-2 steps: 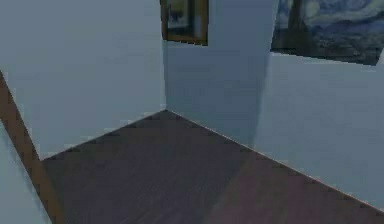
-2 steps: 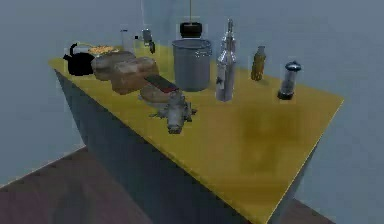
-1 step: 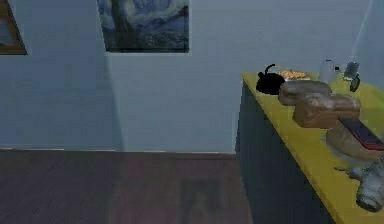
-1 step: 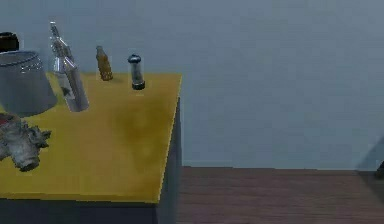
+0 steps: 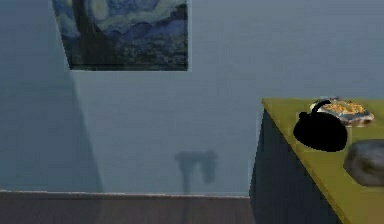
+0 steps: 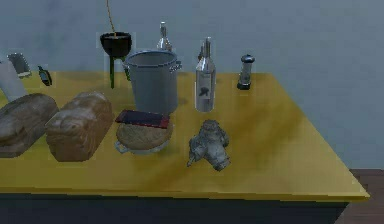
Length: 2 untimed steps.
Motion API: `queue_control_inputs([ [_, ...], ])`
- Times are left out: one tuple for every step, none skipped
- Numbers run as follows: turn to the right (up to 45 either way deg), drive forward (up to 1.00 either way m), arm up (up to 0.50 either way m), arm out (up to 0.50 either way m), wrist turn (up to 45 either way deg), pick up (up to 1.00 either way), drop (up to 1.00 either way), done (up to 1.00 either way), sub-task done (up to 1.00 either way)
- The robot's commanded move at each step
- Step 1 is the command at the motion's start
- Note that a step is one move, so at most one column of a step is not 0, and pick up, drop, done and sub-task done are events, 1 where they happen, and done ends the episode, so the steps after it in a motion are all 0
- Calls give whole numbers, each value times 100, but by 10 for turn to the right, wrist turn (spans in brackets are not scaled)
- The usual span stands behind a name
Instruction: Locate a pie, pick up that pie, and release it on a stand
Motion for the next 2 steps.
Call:
queue_control_inputs([
  [-90,0,0,0,0,0,0,0,0],
  [0,0,50,0,0,0,0,0,0],
])
